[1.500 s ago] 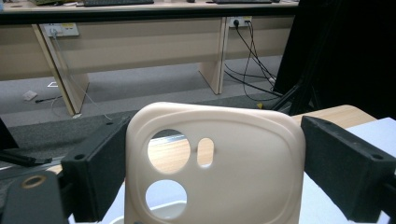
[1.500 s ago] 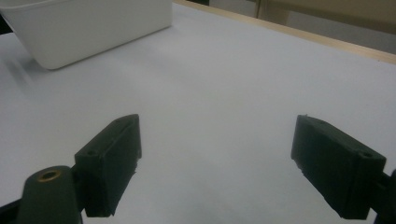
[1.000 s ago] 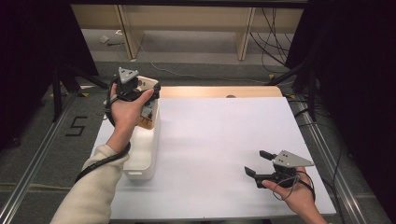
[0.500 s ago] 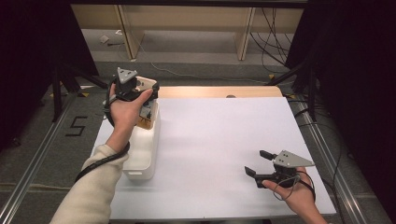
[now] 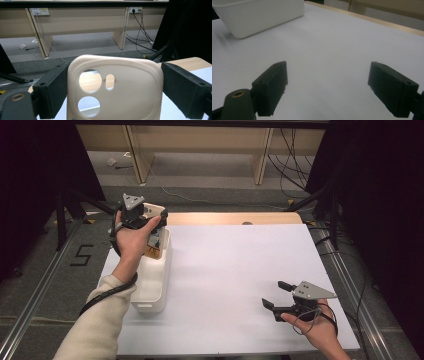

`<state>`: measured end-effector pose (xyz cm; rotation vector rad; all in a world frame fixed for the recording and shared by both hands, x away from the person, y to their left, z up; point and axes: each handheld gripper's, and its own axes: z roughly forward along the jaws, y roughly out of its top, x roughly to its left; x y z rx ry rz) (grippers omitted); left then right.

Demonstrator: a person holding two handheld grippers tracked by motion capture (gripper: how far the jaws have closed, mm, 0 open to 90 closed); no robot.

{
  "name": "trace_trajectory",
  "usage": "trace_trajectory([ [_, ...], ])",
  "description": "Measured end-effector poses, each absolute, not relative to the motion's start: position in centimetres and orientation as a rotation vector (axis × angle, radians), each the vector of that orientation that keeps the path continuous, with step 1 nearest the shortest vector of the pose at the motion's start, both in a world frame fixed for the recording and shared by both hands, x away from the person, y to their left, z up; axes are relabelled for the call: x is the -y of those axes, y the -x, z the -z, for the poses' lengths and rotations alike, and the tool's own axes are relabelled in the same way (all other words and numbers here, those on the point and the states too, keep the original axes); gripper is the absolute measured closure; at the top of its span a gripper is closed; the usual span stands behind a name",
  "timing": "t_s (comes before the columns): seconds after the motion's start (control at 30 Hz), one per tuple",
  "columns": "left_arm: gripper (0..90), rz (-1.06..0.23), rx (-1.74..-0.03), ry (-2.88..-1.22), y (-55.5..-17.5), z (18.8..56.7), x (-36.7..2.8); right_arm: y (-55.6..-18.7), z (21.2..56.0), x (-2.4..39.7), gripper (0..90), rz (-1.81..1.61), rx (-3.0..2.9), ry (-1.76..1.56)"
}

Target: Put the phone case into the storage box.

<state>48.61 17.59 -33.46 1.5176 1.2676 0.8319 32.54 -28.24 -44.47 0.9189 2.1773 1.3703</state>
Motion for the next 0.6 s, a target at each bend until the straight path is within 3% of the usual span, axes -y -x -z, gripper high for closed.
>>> trace_trajectory([
  [0.6, 11.2, -0.837, -1.292, -1.509, -49.1, 33.9, -17.91, -32.55, 44.5, 28.25, 17.1, -1.371, -2.177, -0.92],
])
